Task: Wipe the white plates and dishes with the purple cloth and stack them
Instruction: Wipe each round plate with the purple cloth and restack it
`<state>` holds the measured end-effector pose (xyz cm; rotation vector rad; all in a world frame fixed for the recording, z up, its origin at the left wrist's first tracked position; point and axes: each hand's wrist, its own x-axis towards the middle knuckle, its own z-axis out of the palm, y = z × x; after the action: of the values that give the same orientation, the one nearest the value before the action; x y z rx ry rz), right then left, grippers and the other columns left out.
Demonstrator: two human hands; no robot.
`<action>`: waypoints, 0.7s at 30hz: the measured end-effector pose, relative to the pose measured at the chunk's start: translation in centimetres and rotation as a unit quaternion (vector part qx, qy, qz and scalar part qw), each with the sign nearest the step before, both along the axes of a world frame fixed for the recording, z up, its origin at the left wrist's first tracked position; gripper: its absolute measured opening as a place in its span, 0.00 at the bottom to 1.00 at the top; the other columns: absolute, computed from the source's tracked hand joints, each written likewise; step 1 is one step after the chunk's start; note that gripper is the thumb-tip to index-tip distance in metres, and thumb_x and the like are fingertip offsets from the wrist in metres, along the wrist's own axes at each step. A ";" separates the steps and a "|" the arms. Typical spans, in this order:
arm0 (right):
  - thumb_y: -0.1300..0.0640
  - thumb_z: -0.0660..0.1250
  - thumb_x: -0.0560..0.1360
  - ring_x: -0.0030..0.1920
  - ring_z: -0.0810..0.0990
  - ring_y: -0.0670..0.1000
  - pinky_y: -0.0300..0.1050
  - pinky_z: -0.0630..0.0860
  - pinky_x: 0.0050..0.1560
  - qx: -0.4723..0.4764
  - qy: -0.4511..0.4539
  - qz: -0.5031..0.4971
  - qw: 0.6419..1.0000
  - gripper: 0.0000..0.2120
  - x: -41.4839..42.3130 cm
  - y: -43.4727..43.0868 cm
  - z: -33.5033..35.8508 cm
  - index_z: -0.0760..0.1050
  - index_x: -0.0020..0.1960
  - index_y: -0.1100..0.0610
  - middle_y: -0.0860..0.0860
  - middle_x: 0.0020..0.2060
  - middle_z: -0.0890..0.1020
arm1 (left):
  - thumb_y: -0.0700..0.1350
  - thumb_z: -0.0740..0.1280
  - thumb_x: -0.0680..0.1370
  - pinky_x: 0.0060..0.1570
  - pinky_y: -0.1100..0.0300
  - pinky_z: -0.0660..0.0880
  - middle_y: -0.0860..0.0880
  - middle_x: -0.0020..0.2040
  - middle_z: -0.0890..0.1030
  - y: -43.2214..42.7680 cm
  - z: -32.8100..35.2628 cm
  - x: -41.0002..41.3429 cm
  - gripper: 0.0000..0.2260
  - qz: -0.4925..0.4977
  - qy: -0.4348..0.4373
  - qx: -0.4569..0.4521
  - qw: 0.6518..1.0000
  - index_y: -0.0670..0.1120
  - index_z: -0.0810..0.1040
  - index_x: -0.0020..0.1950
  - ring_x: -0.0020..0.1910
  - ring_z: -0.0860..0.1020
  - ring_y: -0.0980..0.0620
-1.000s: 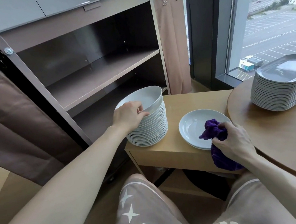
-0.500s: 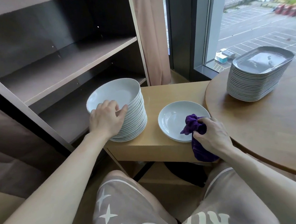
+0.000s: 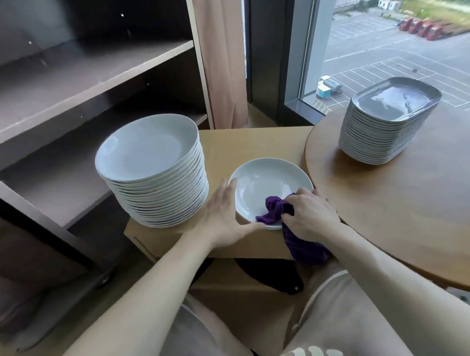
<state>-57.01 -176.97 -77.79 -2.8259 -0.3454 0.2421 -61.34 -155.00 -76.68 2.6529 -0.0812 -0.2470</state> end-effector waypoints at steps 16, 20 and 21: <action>0.60 0.63 0.76 0.57 0.68 0.52 0.55 0.68 0.57 -0.017 0.007 0.165 0.986 0.18 4.5 6.9 0.4 0.81 0.60 0.45 0.42 0.60 0.76 | 0.79 0.73 0.56 0.78 0.50 0.55 0.56 0.83 0.50 1.0 -5.0 3.3 0.67 0.046 0.000 -0.087 0.995 0.61 0.33 0.80 0.81 0.53 0.53; 0.59 0.61 0.79 0.61 0.68 0.52 0.52 0.65 0.54 0.008 -0.056 0.166 0.984 0.19 6.5 7.4 -1.1 0.79 0.65 0.44 0.41 0.65 0.76 | 0.82 0.70 0.55 0.81 0.47 0.53 0.58 0.84 0.43 1.1 -5.0 3.2 0.69 0.034 0.005 -0.084 0.996 0.60 0.28 0.79 0.82 0.48 0.55; 0.58 0.61 0.80 0.62 0.68 0.53 0.52 0.63 0.53 0.011 -0.068 0.164 0.984 0.19 7.1 7.3 -1.5 0.79 0.67 0.44 0.42 0.66 0.75 | 0.82 0.69 0.56 0.81 0.46 0.53 0.59 0.84 0.41 1.1 -5.0 3.2 0.69 0.030 0.004 -0.081 0.996 0.59 0.27 0.78 0.82 0.48 0.56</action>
<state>-49.95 -169.64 -79.25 -2.7563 -0.8393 0.1102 -58.09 -153.88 -81.70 2.4883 -0.0181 -0.2219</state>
